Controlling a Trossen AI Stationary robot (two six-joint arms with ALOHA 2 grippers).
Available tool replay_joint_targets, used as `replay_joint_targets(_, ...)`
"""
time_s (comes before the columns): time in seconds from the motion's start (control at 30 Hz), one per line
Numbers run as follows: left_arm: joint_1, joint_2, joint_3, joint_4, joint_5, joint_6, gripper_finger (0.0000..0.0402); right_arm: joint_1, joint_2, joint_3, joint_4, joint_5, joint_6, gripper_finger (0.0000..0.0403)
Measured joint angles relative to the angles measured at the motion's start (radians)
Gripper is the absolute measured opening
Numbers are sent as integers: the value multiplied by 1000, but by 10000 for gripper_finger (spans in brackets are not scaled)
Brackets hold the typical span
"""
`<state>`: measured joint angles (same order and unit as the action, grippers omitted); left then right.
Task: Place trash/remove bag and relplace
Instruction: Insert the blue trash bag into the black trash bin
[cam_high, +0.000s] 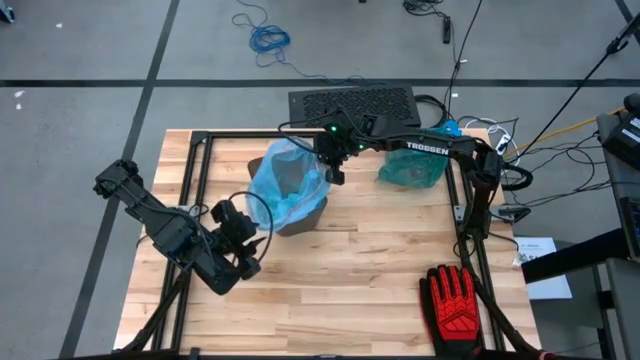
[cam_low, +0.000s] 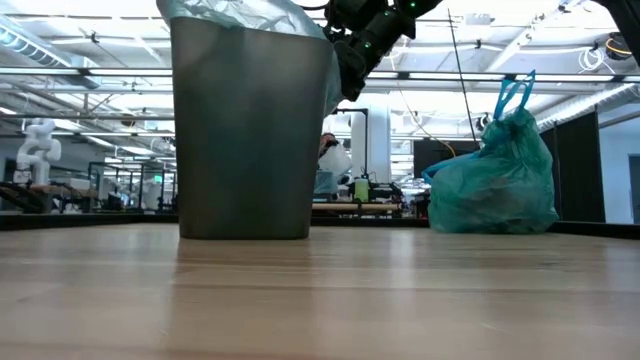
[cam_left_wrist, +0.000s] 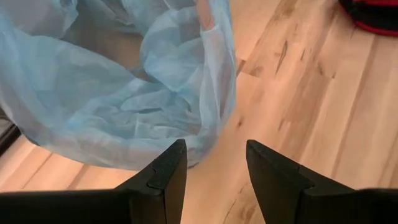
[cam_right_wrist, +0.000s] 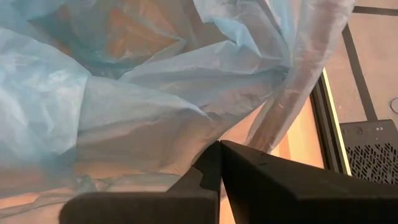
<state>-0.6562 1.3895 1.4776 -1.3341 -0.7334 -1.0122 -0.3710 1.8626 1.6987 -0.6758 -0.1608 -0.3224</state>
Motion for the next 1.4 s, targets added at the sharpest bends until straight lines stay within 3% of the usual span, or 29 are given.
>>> replay_joint_targets(0.17,13,0,18,-65,-60,24,162,0,0,0,0,0,-4,0)
replay_joint_targets(0.3,40,-16,39,-74,-293,48,155,0,0,0,-1,-1,-4,0)
replay_joint_targets(0.4,92,-48,28,-74,-361,80,116,0,0,0,-1,-1,-5,0)
replay_joint_targets(0.53,169,-102,-48,-72,-371,78,21,0,0,0,1,-2,-16,0)
replay_joint_targets(0.67,239,-179,-138,-4,-373,82,4,0,0,0,5,-2,-28,0)
replay_joint_targets(0.77,278,-230,-198,159,-314,188,2,0,1,0,5,-1,-35,0)
replay_joint_targets(1.0,408,-347,-329,633,-46,579,1,0,1,0,15,-2,-49,0)
replay_joint_targets(1.2,592,-364,-381,721,109,678,1,-1,1,0,15,-2,-57,0)
replay_joint_targets(1.4,750,-366,-424,715,126,679,0,-2,1,0,12,-2,-58,0)
